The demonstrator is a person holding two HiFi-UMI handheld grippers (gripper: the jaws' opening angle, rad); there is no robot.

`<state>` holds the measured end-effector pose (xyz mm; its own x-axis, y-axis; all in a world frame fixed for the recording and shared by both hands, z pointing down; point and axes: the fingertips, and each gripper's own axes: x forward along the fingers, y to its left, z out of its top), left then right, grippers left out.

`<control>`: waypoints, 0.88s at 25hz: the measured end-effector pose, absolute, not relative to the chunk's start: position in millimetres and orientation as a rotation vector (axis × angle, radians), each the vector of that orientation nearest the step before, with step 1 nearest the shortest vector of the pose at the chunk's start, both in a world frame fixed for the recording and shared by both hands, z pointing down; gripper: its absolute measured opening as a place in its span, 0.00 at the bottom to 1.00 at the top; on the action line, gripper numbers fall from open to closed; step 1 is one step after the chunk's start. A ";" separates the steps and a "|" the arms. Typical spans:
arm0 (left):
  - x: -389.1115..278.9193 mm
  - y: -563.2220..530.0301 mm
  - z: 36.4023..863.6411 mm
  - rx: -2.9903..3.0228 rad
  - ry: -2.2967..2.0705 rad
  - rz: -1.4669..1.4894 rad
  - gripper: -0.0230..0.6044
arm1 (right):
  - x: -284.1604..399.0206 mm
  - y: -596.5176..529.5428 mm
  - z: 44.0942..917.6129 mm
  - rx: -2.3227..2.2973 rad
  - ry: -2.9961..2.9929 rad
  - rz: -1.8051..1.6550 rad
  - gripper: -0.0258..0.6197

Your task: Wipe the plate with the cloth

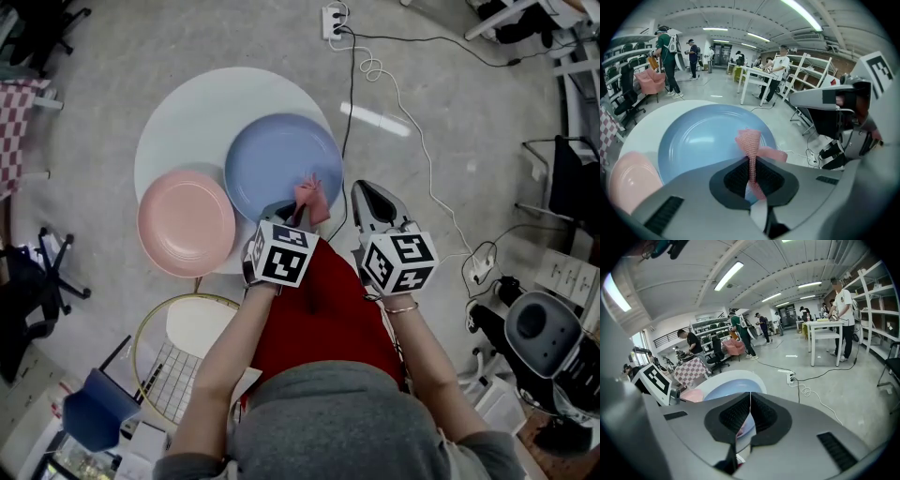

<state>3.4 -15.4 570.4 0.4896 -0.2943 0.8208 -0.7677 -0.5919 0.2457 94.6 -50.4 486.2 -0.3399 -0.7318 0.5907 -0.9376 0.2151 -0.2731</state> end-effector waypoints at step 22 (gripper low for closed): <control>-75.1 -21.0 581.7 2.005 -1.074 1.131 0.09 | 47.6 -63.3 490.9 1.386 -2.241 0.840 0.09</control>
